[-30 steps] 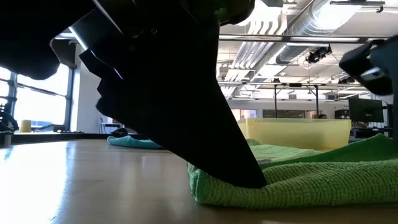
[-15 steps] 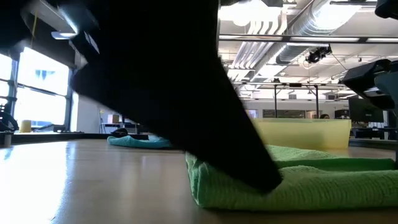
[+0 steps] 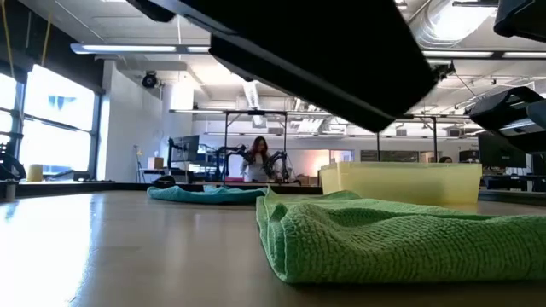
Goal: Roll microfiber towels into tight, uniform cylinder then place into a basket
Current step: Roll the green towel
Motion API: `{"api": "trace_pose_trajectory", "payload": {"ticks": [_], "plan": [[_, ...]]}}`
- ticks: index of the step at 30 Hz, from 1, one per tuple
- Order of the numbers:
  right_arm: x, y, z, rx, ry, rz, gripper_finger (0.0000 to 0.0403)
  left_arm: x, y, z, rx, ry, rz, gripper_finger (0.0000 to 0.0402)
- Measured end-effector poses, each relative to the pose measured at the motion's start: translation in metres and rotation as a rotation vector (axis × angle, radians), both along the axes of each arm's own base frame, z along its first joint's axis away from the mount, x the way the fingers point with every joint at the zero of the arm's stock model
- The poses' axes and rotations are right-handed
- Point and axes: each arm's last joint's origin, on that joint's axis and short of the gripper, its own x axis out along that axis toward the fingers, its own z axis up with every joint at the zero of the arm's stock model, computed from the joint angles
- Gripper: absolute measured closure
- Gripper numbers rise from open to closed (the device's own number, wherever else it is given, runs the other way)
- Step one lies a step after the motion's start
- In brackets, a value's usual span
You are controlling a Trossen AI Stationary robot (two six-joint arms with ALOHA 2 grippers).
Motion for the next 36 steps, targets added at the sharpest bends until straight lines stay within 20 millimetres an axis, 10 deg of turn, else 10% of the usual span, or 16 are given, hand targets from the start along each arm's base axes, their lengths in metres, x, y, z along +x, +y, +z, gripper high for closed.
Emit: {"api": "trace_pose_trajectory", "payload": {"ticks": [20,36], "plan": [[0.018,-0.026,0.026,0.26,0.098,-0.147,0.0402,-0.009,-0.006,-0.024,0.249,0.047,-0.022,0.0252],[0.019,-0.023,0.027,0.325,0.122,-0.114,0.0403,0.003,0.015,-0.044,-0.135,0.174,0.252,0.0284]]}}
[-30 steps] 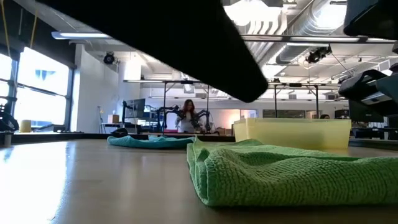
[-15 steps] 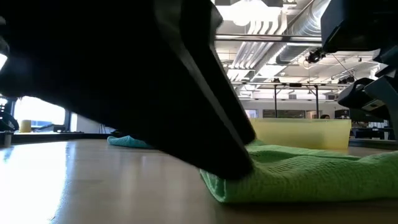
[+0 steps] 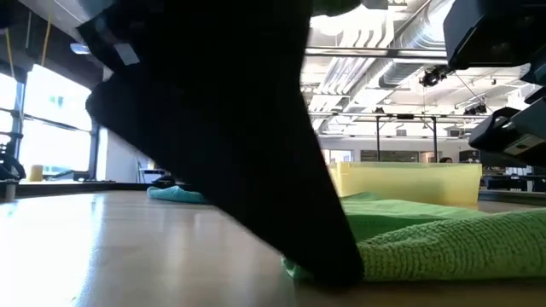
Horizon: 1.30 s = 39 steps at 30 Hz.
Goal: Roll microfiber towels into tight, uniform cylinder then place into a basket
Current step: Roll the green towel
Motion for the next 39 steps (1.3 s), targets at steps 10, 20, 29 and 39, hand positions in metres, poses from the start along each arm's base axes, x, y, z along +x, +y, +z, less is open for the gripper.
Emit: {"api": "trace_pose_trajectory", "payload": {"ticks": [10,20,29,39], "plan": [[0.008,0.003,0.006,0.131,-0.004,0.034,0.0403,-0.004,-0.007,0.021,-0.226,0.014,0.05,0.0386],[0.01,-0.004,0.005,0.129,0.021,0.02,0.0403,-0.001,0.0,0.03,-0.277,0.0,0.131,0.0391],[0.009,-0.005,0.004,0.131,0.04,0.026,0.0403,0.007,0.02,0.033,-0.251,-0.023,0.203,0.0394],[0.01,-0.005,0.004,0.106,0.023,0.027,0.0403,0.004,0.038,0.027,-0.184,0.055,0.305,0.0394]]}}
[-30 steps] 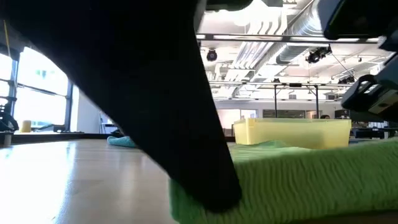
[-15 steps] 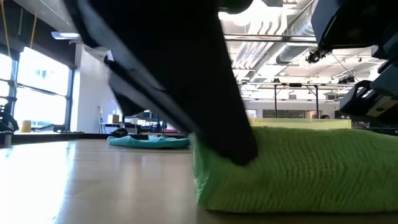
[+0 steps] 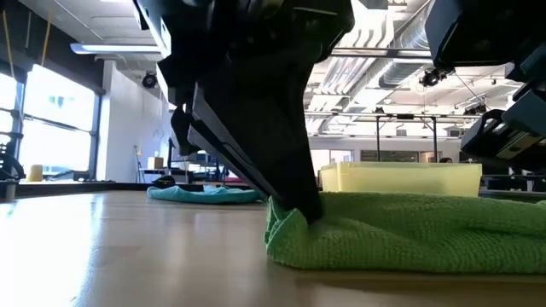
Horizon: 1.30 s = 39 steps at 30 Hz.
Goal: Roll microfiber towels into tight, uniform cylinder then place into a basket
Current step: Roll the green towel
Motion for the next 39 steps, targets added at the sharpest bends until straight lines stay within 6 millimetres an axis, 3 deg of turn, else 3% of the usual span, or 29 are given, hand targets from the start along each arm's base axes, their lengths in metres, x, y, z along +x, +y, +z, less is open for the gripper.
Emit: {"api": "trace_pose_trajectory", "payload": {"ticks": [9,16,21,25,31,35,39], "plan": [[-0.001,-0.001,0.002,-0.035,-0.026,0.07,0.0392,0.002,-0.002,-0.012,-0.013,0.022,0.013,0.0394],[-0.009,-0.009,0.037,-0.007,-0.077,0.118,0.029,0.001,-0.002,-0.014,-0.015,0.032,0.014,0.0394],[-0.014,0.003,0.055,-0.067,-0.274,0.232,0.0248,0.001,-0.002,-0.015,-0.015,0.035,0.016,0.0394],[-0.015,0.018,0.045,-0.239,-0.409,0.315,0.0249,0.001,-0.002,-0.015,-0.014,0.035,0.016,0.0394],[-0.012,0.028,0.014,-0.34,-0.406,0.432,0.0269,0.001,-0.002,-0.015,-0.016,0.035,0.016,0.0394],[-0.009,0.025,-0.001,-0.393,-0.359,0.385,0.0281,0.001,-0.002,-0.015,-0.017,0.036,0.014,0.0394],[-0.01,0.022,-0.004,-0.417,-0.323,0.335,0.029,0.0,-0.004,-0.015,-0.014,0.035,0.011,0.0394]]}}
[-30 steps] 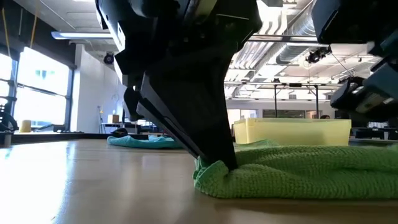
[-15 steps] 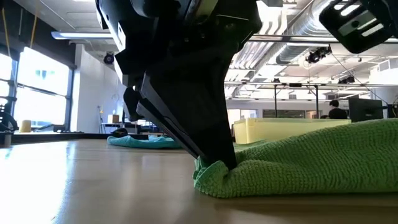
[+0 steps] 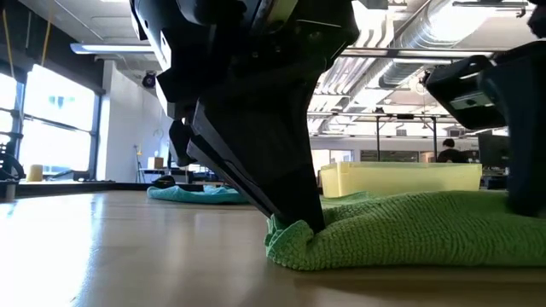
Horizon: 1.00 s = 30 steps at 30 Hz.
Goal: Roll microfiber towels into tight, uniform cylinder then place into a basket
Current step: Roll the green towel
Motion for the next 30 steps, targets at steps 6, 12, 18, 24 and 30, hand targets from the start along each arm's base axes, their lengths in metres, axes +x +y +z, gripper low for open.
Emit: {"api": "trace_pose_trajectory", "payload": {"ticks": [6,12,18,24,30], "plan": [[-0.004,0.0,-0.001,-0.015,0.028,-0.016,0.0295,0.0,0.0,0.0,0.001,0.0,0.0,0.0394],[-0.009,-0.005,-0.005,-0.046,0.083,-0.076,0.0295,0.0,0.0,0.0,0.0,0.0,0.001,0.0394],[-0.009,-0.006,-0.006,-0.048,0.087,-0.077,0.0276,0.0,0.0,0.0,-0.001,-0.001,0.003,0.0394],[-0.007,-0.008,-0.018,-0.043,0.118,-0.123,0.0233,0.0,0.0,0.003,-0.004,-0.01,-0.001,0.0376],[-0.007,-0.009,-0.021,-0.035,0.14,-0.149,0.025,-0.005,0.001,0.02,-0.006,-0.006,-0.092,0.033]]}}
